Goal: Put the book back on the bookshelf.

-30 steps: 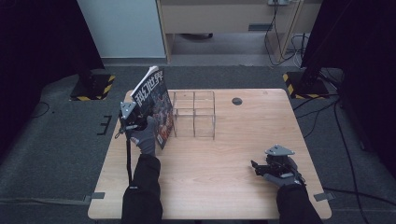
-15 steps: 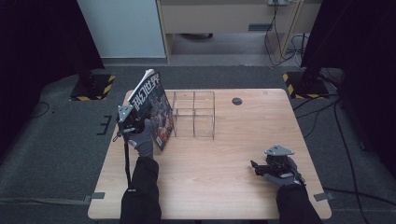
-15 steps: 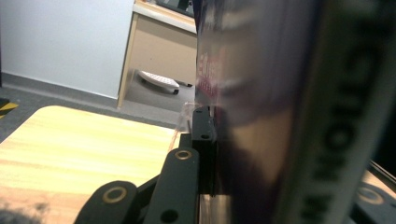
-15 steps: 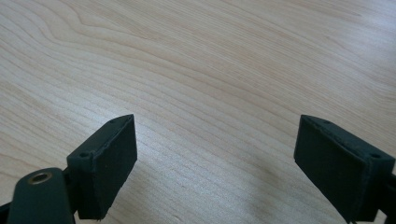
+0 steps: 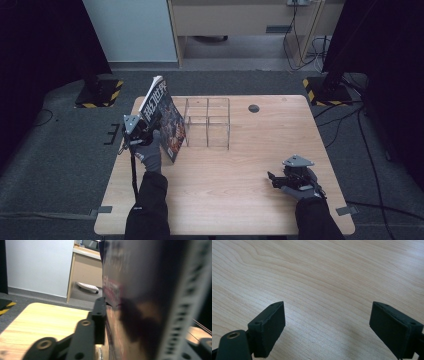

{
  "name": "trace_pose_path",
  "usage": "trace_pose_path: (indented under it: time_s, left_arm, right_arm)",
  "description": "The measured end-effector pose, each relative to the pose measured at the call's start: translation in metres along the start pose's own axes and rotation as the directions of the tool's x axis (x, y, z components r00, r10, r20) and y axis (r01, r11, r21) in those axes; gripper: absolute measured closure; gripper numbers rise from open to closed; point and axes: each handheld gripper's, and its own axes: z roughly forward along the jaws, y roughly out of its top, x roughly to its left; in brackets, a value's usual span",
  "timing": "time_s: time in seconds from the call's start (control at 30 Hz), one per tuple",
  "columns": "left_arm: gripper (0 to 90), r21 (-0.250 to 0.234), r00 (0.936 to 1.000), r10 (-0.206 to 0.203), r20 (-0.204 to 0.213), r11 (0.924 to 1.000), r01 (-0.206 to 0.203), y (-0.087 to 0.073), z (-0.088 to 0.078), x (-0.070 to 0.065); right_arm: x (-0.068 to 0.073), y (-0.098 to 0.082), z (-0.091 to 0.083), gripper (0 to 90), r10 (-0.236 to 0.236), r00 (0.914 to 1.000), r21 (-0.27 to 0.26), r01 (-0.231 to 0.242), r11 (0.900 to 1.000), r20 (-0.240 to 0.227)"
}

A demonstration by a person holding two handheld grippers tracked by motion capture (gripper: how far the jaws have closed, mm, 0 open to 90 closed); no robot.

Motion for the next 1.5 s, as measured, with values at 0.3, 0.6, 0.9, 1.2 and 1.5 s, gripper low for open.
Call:
trace_pose_path:
  time_s: [0.3, 0.6, 0.9, 1.2, 1.5]
  left_arm:
    - [30.9, 0.063, 0.9906, 0.136, 0.014, 0.9885, -0.137, 0.003, -0.019, -0.010]
    - [21.5, 0.117, 0.9707, 0.234, 0.056, 0.9640, -0.239, 0.022, -0.047, -0.015]
    - [19.7, 0.174, 0.9817, 0.163, 0.099, 0.9685, -0.178, 0.019, -0.090, 0.015]
    - [18.6, 0.314, 0.9798, 0.151, 0.131, 0.9311, -0.186, -0.022, -0.111, 0.036]
    - [19.0, 0.510, 0.9799, 0.146, 0.135, 0.8376, -0.196, -0.066, -0.107, 0.051]
  right_arm:
    - [-0.003, 0.003, -0.004, 13.2, 0.016, 0.9998, -0.019, -0.016, 1.000, 0.006]
    - [-0.007, 0.005, -0.010, 13.0, 0.039, 0.9992, -0.041, -0.038, 0.998, 0.013]
    - [-0.007, 0.006, -0.013, 12.5, 0.050, 0.9986, -0.048, -0.049, 0.998, 0.016]
    - [-0.007, 0.005, -0.015, 12.3, 0.070, 0.9974, -0.041, -0.069, 0.997, 0.017]
    - [-0.011, 0.003, -0.018, 11.8, 0.076, 0.9967, -0.051, -0.075, 0.996, 0.029]
